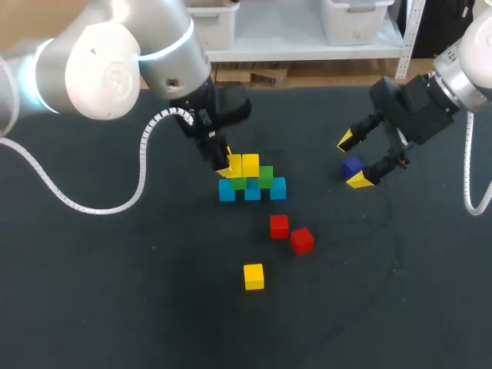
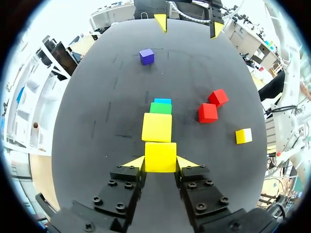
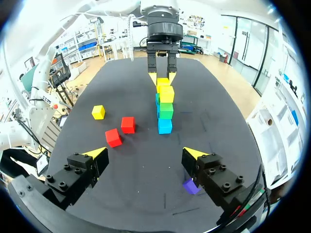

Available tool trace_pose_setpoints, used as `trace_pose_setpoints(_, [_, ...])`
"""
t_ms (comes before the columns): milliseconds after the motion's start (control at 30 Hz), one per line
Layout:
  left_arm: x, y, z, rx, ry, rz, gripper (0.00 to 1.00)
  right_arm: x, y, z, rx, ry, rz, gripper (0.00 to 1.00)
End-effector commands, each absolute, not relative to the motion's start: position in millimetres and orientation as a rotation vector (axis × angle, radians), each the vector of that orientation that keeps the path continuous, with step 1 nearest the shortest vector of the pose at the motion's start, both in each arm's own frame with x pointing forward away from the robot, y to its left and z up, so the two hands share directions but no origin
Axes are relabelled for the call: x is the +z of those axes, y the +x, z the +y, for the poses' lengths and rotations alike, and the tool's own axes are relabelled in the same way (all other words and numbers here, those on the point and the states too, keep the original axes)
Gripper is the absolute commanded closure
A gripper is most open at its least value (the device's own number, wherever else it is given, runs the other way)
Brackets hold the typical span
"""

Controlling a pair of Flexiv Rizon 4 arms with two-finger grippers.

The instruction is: Place the blue cubes, place green cubes on the blue cubes, place the yellow cubes on the green cubes, then place the red cubes on the yellow cubes, and place purple cube on the red cubes.

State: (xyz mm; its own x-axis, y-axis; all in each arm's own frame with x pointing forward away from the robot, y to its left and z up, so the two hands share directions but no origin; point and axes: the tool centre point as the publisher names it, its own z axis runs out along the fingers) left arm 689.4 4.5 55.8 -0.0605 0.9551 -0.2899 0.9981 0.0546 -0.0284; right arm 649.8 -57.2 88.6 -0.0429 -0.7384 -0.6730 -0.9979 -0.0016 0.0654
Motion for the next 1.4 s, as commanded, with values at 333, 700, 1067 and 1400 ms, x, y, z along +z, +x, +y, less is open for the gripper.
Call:
trace_pose_setpoints(333, [54.5, 692.3, 5.0, -0.33, 2.012, 2.139, 0.75, 88.1, 650.5, -57.1, 0.764, -1.788, 1.829, 0.0])
trace_pose_setpoints(700, [54.1, 692.9, 5.1, -0.334, 2.014, 2.139, 0.67, 88.1, 650.5, -57.1, 0.764, -1.788, 1.829, 0.0])
trace_pose_setpoints(1067, [53.8, 693.9, 5.2, -0.335, 2.018, 2.137, 0.6, 88.1, 650.5, -57.1, 0.764, -1.788, 1.829, 0.0])
trace_pose_setpoints(1400, [54.8, 693.8, 5.8, -0.337, 2.018, 2.139, 0.57, 88.1, 650.5, -57.1, 0.764, -1.788, 1.829, 0.0])
